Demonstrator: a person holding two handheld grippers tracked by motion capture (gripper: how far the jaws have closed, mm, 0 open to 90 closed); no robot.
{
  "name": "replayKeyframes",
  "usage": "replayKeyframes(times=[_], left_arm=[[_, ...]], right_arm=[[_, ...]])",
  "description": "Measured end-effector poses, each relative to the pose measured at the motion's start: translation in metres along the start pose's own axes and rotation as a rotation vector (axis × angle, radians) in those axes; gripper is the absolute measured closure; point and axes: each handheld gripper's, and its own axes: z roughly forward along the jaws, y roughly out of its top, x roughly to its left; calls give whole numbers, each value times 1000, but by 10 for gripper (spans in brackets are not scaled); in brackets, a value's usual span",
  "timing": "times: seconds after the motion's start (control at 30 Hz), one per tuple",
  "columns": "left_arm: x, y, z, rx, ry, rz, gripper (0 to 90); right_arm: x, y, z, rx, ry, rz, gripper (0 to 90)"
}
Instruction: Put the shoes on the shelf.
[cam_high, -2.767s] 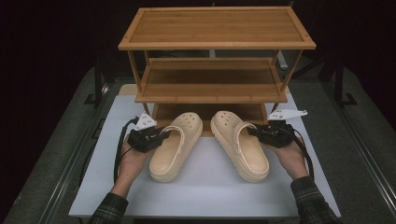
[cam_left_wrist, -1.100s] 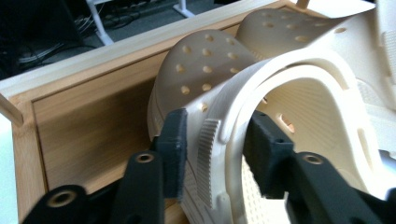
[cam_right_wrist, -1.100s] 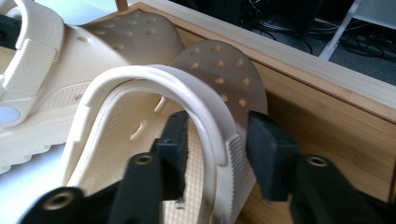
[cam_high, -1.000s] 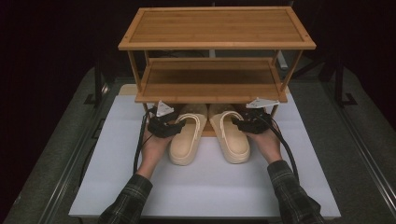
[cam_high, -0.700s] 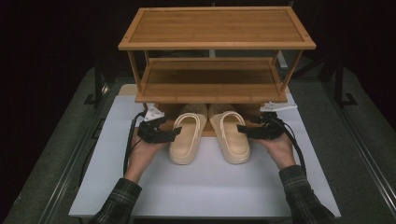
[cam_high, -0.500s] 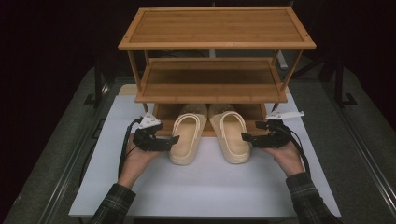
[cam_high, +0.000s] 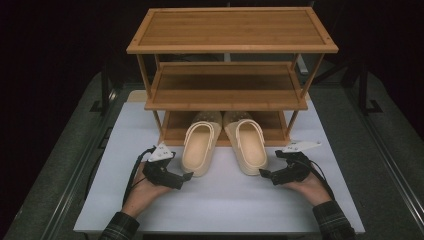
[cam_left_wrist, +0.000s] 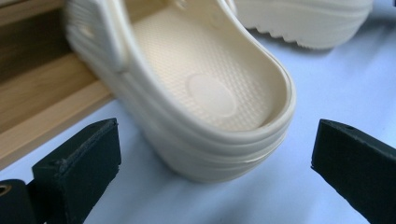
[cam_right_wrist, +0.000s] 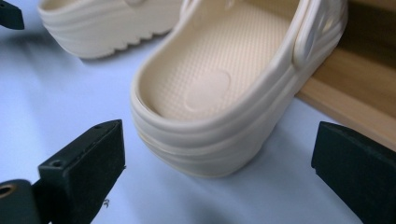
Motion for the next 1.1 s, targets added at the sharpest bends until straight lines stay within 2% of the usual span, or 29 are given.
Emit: replayKeyframes(times=[0.07, 0.17, 0.23, 0.3, 0.47, 0.6, 0.63, 0.83, 0.9, 0.97, 1.1], left_arm=[[-2, -3, 8, 27, -2, 2, 12], [-2, -7, 14, 40, 2, 5, 12], [0, -7, 17, 30, 18, 11, 12], [2, -6, 19, 13, 18, 6, 12], [3, -3, 23, 18, 9, 10, 18], [3, -1, 24, 8, 9, 1, 18], [3, 1, 26, 4, 7, -11, 18], [-2, 10, 35, -13, 9, -20, 28], [-4, 13, 38, -9, 5, -14, 33], [-8, 19, 45, -1, 7, 2, 59], [-10, 25, 55, -7, 13, -1, 67]], right_arm=[[-1, -2, 5, 15, 11, 0, 21], [-2, -3, 11, 26, 13, 2, 21], [-2, -3, 16, 22, 17, 1, 22], [-1, -3, 18, 21, 20, -1, 22], [1, 0, 24, 29, 29, -16, 23], [5, 3, 27, 46, 30, -1, 41], [5, 4, 28, 48, 28, 11, 43], [10, 13, 36, 41, 4, 31, 52], [10, 15, 37, 39, 2, 29, 54], [13, 19, 45, 41, -12, 8, 77], [13, 22, 51, 31, -22, 6, 101]])
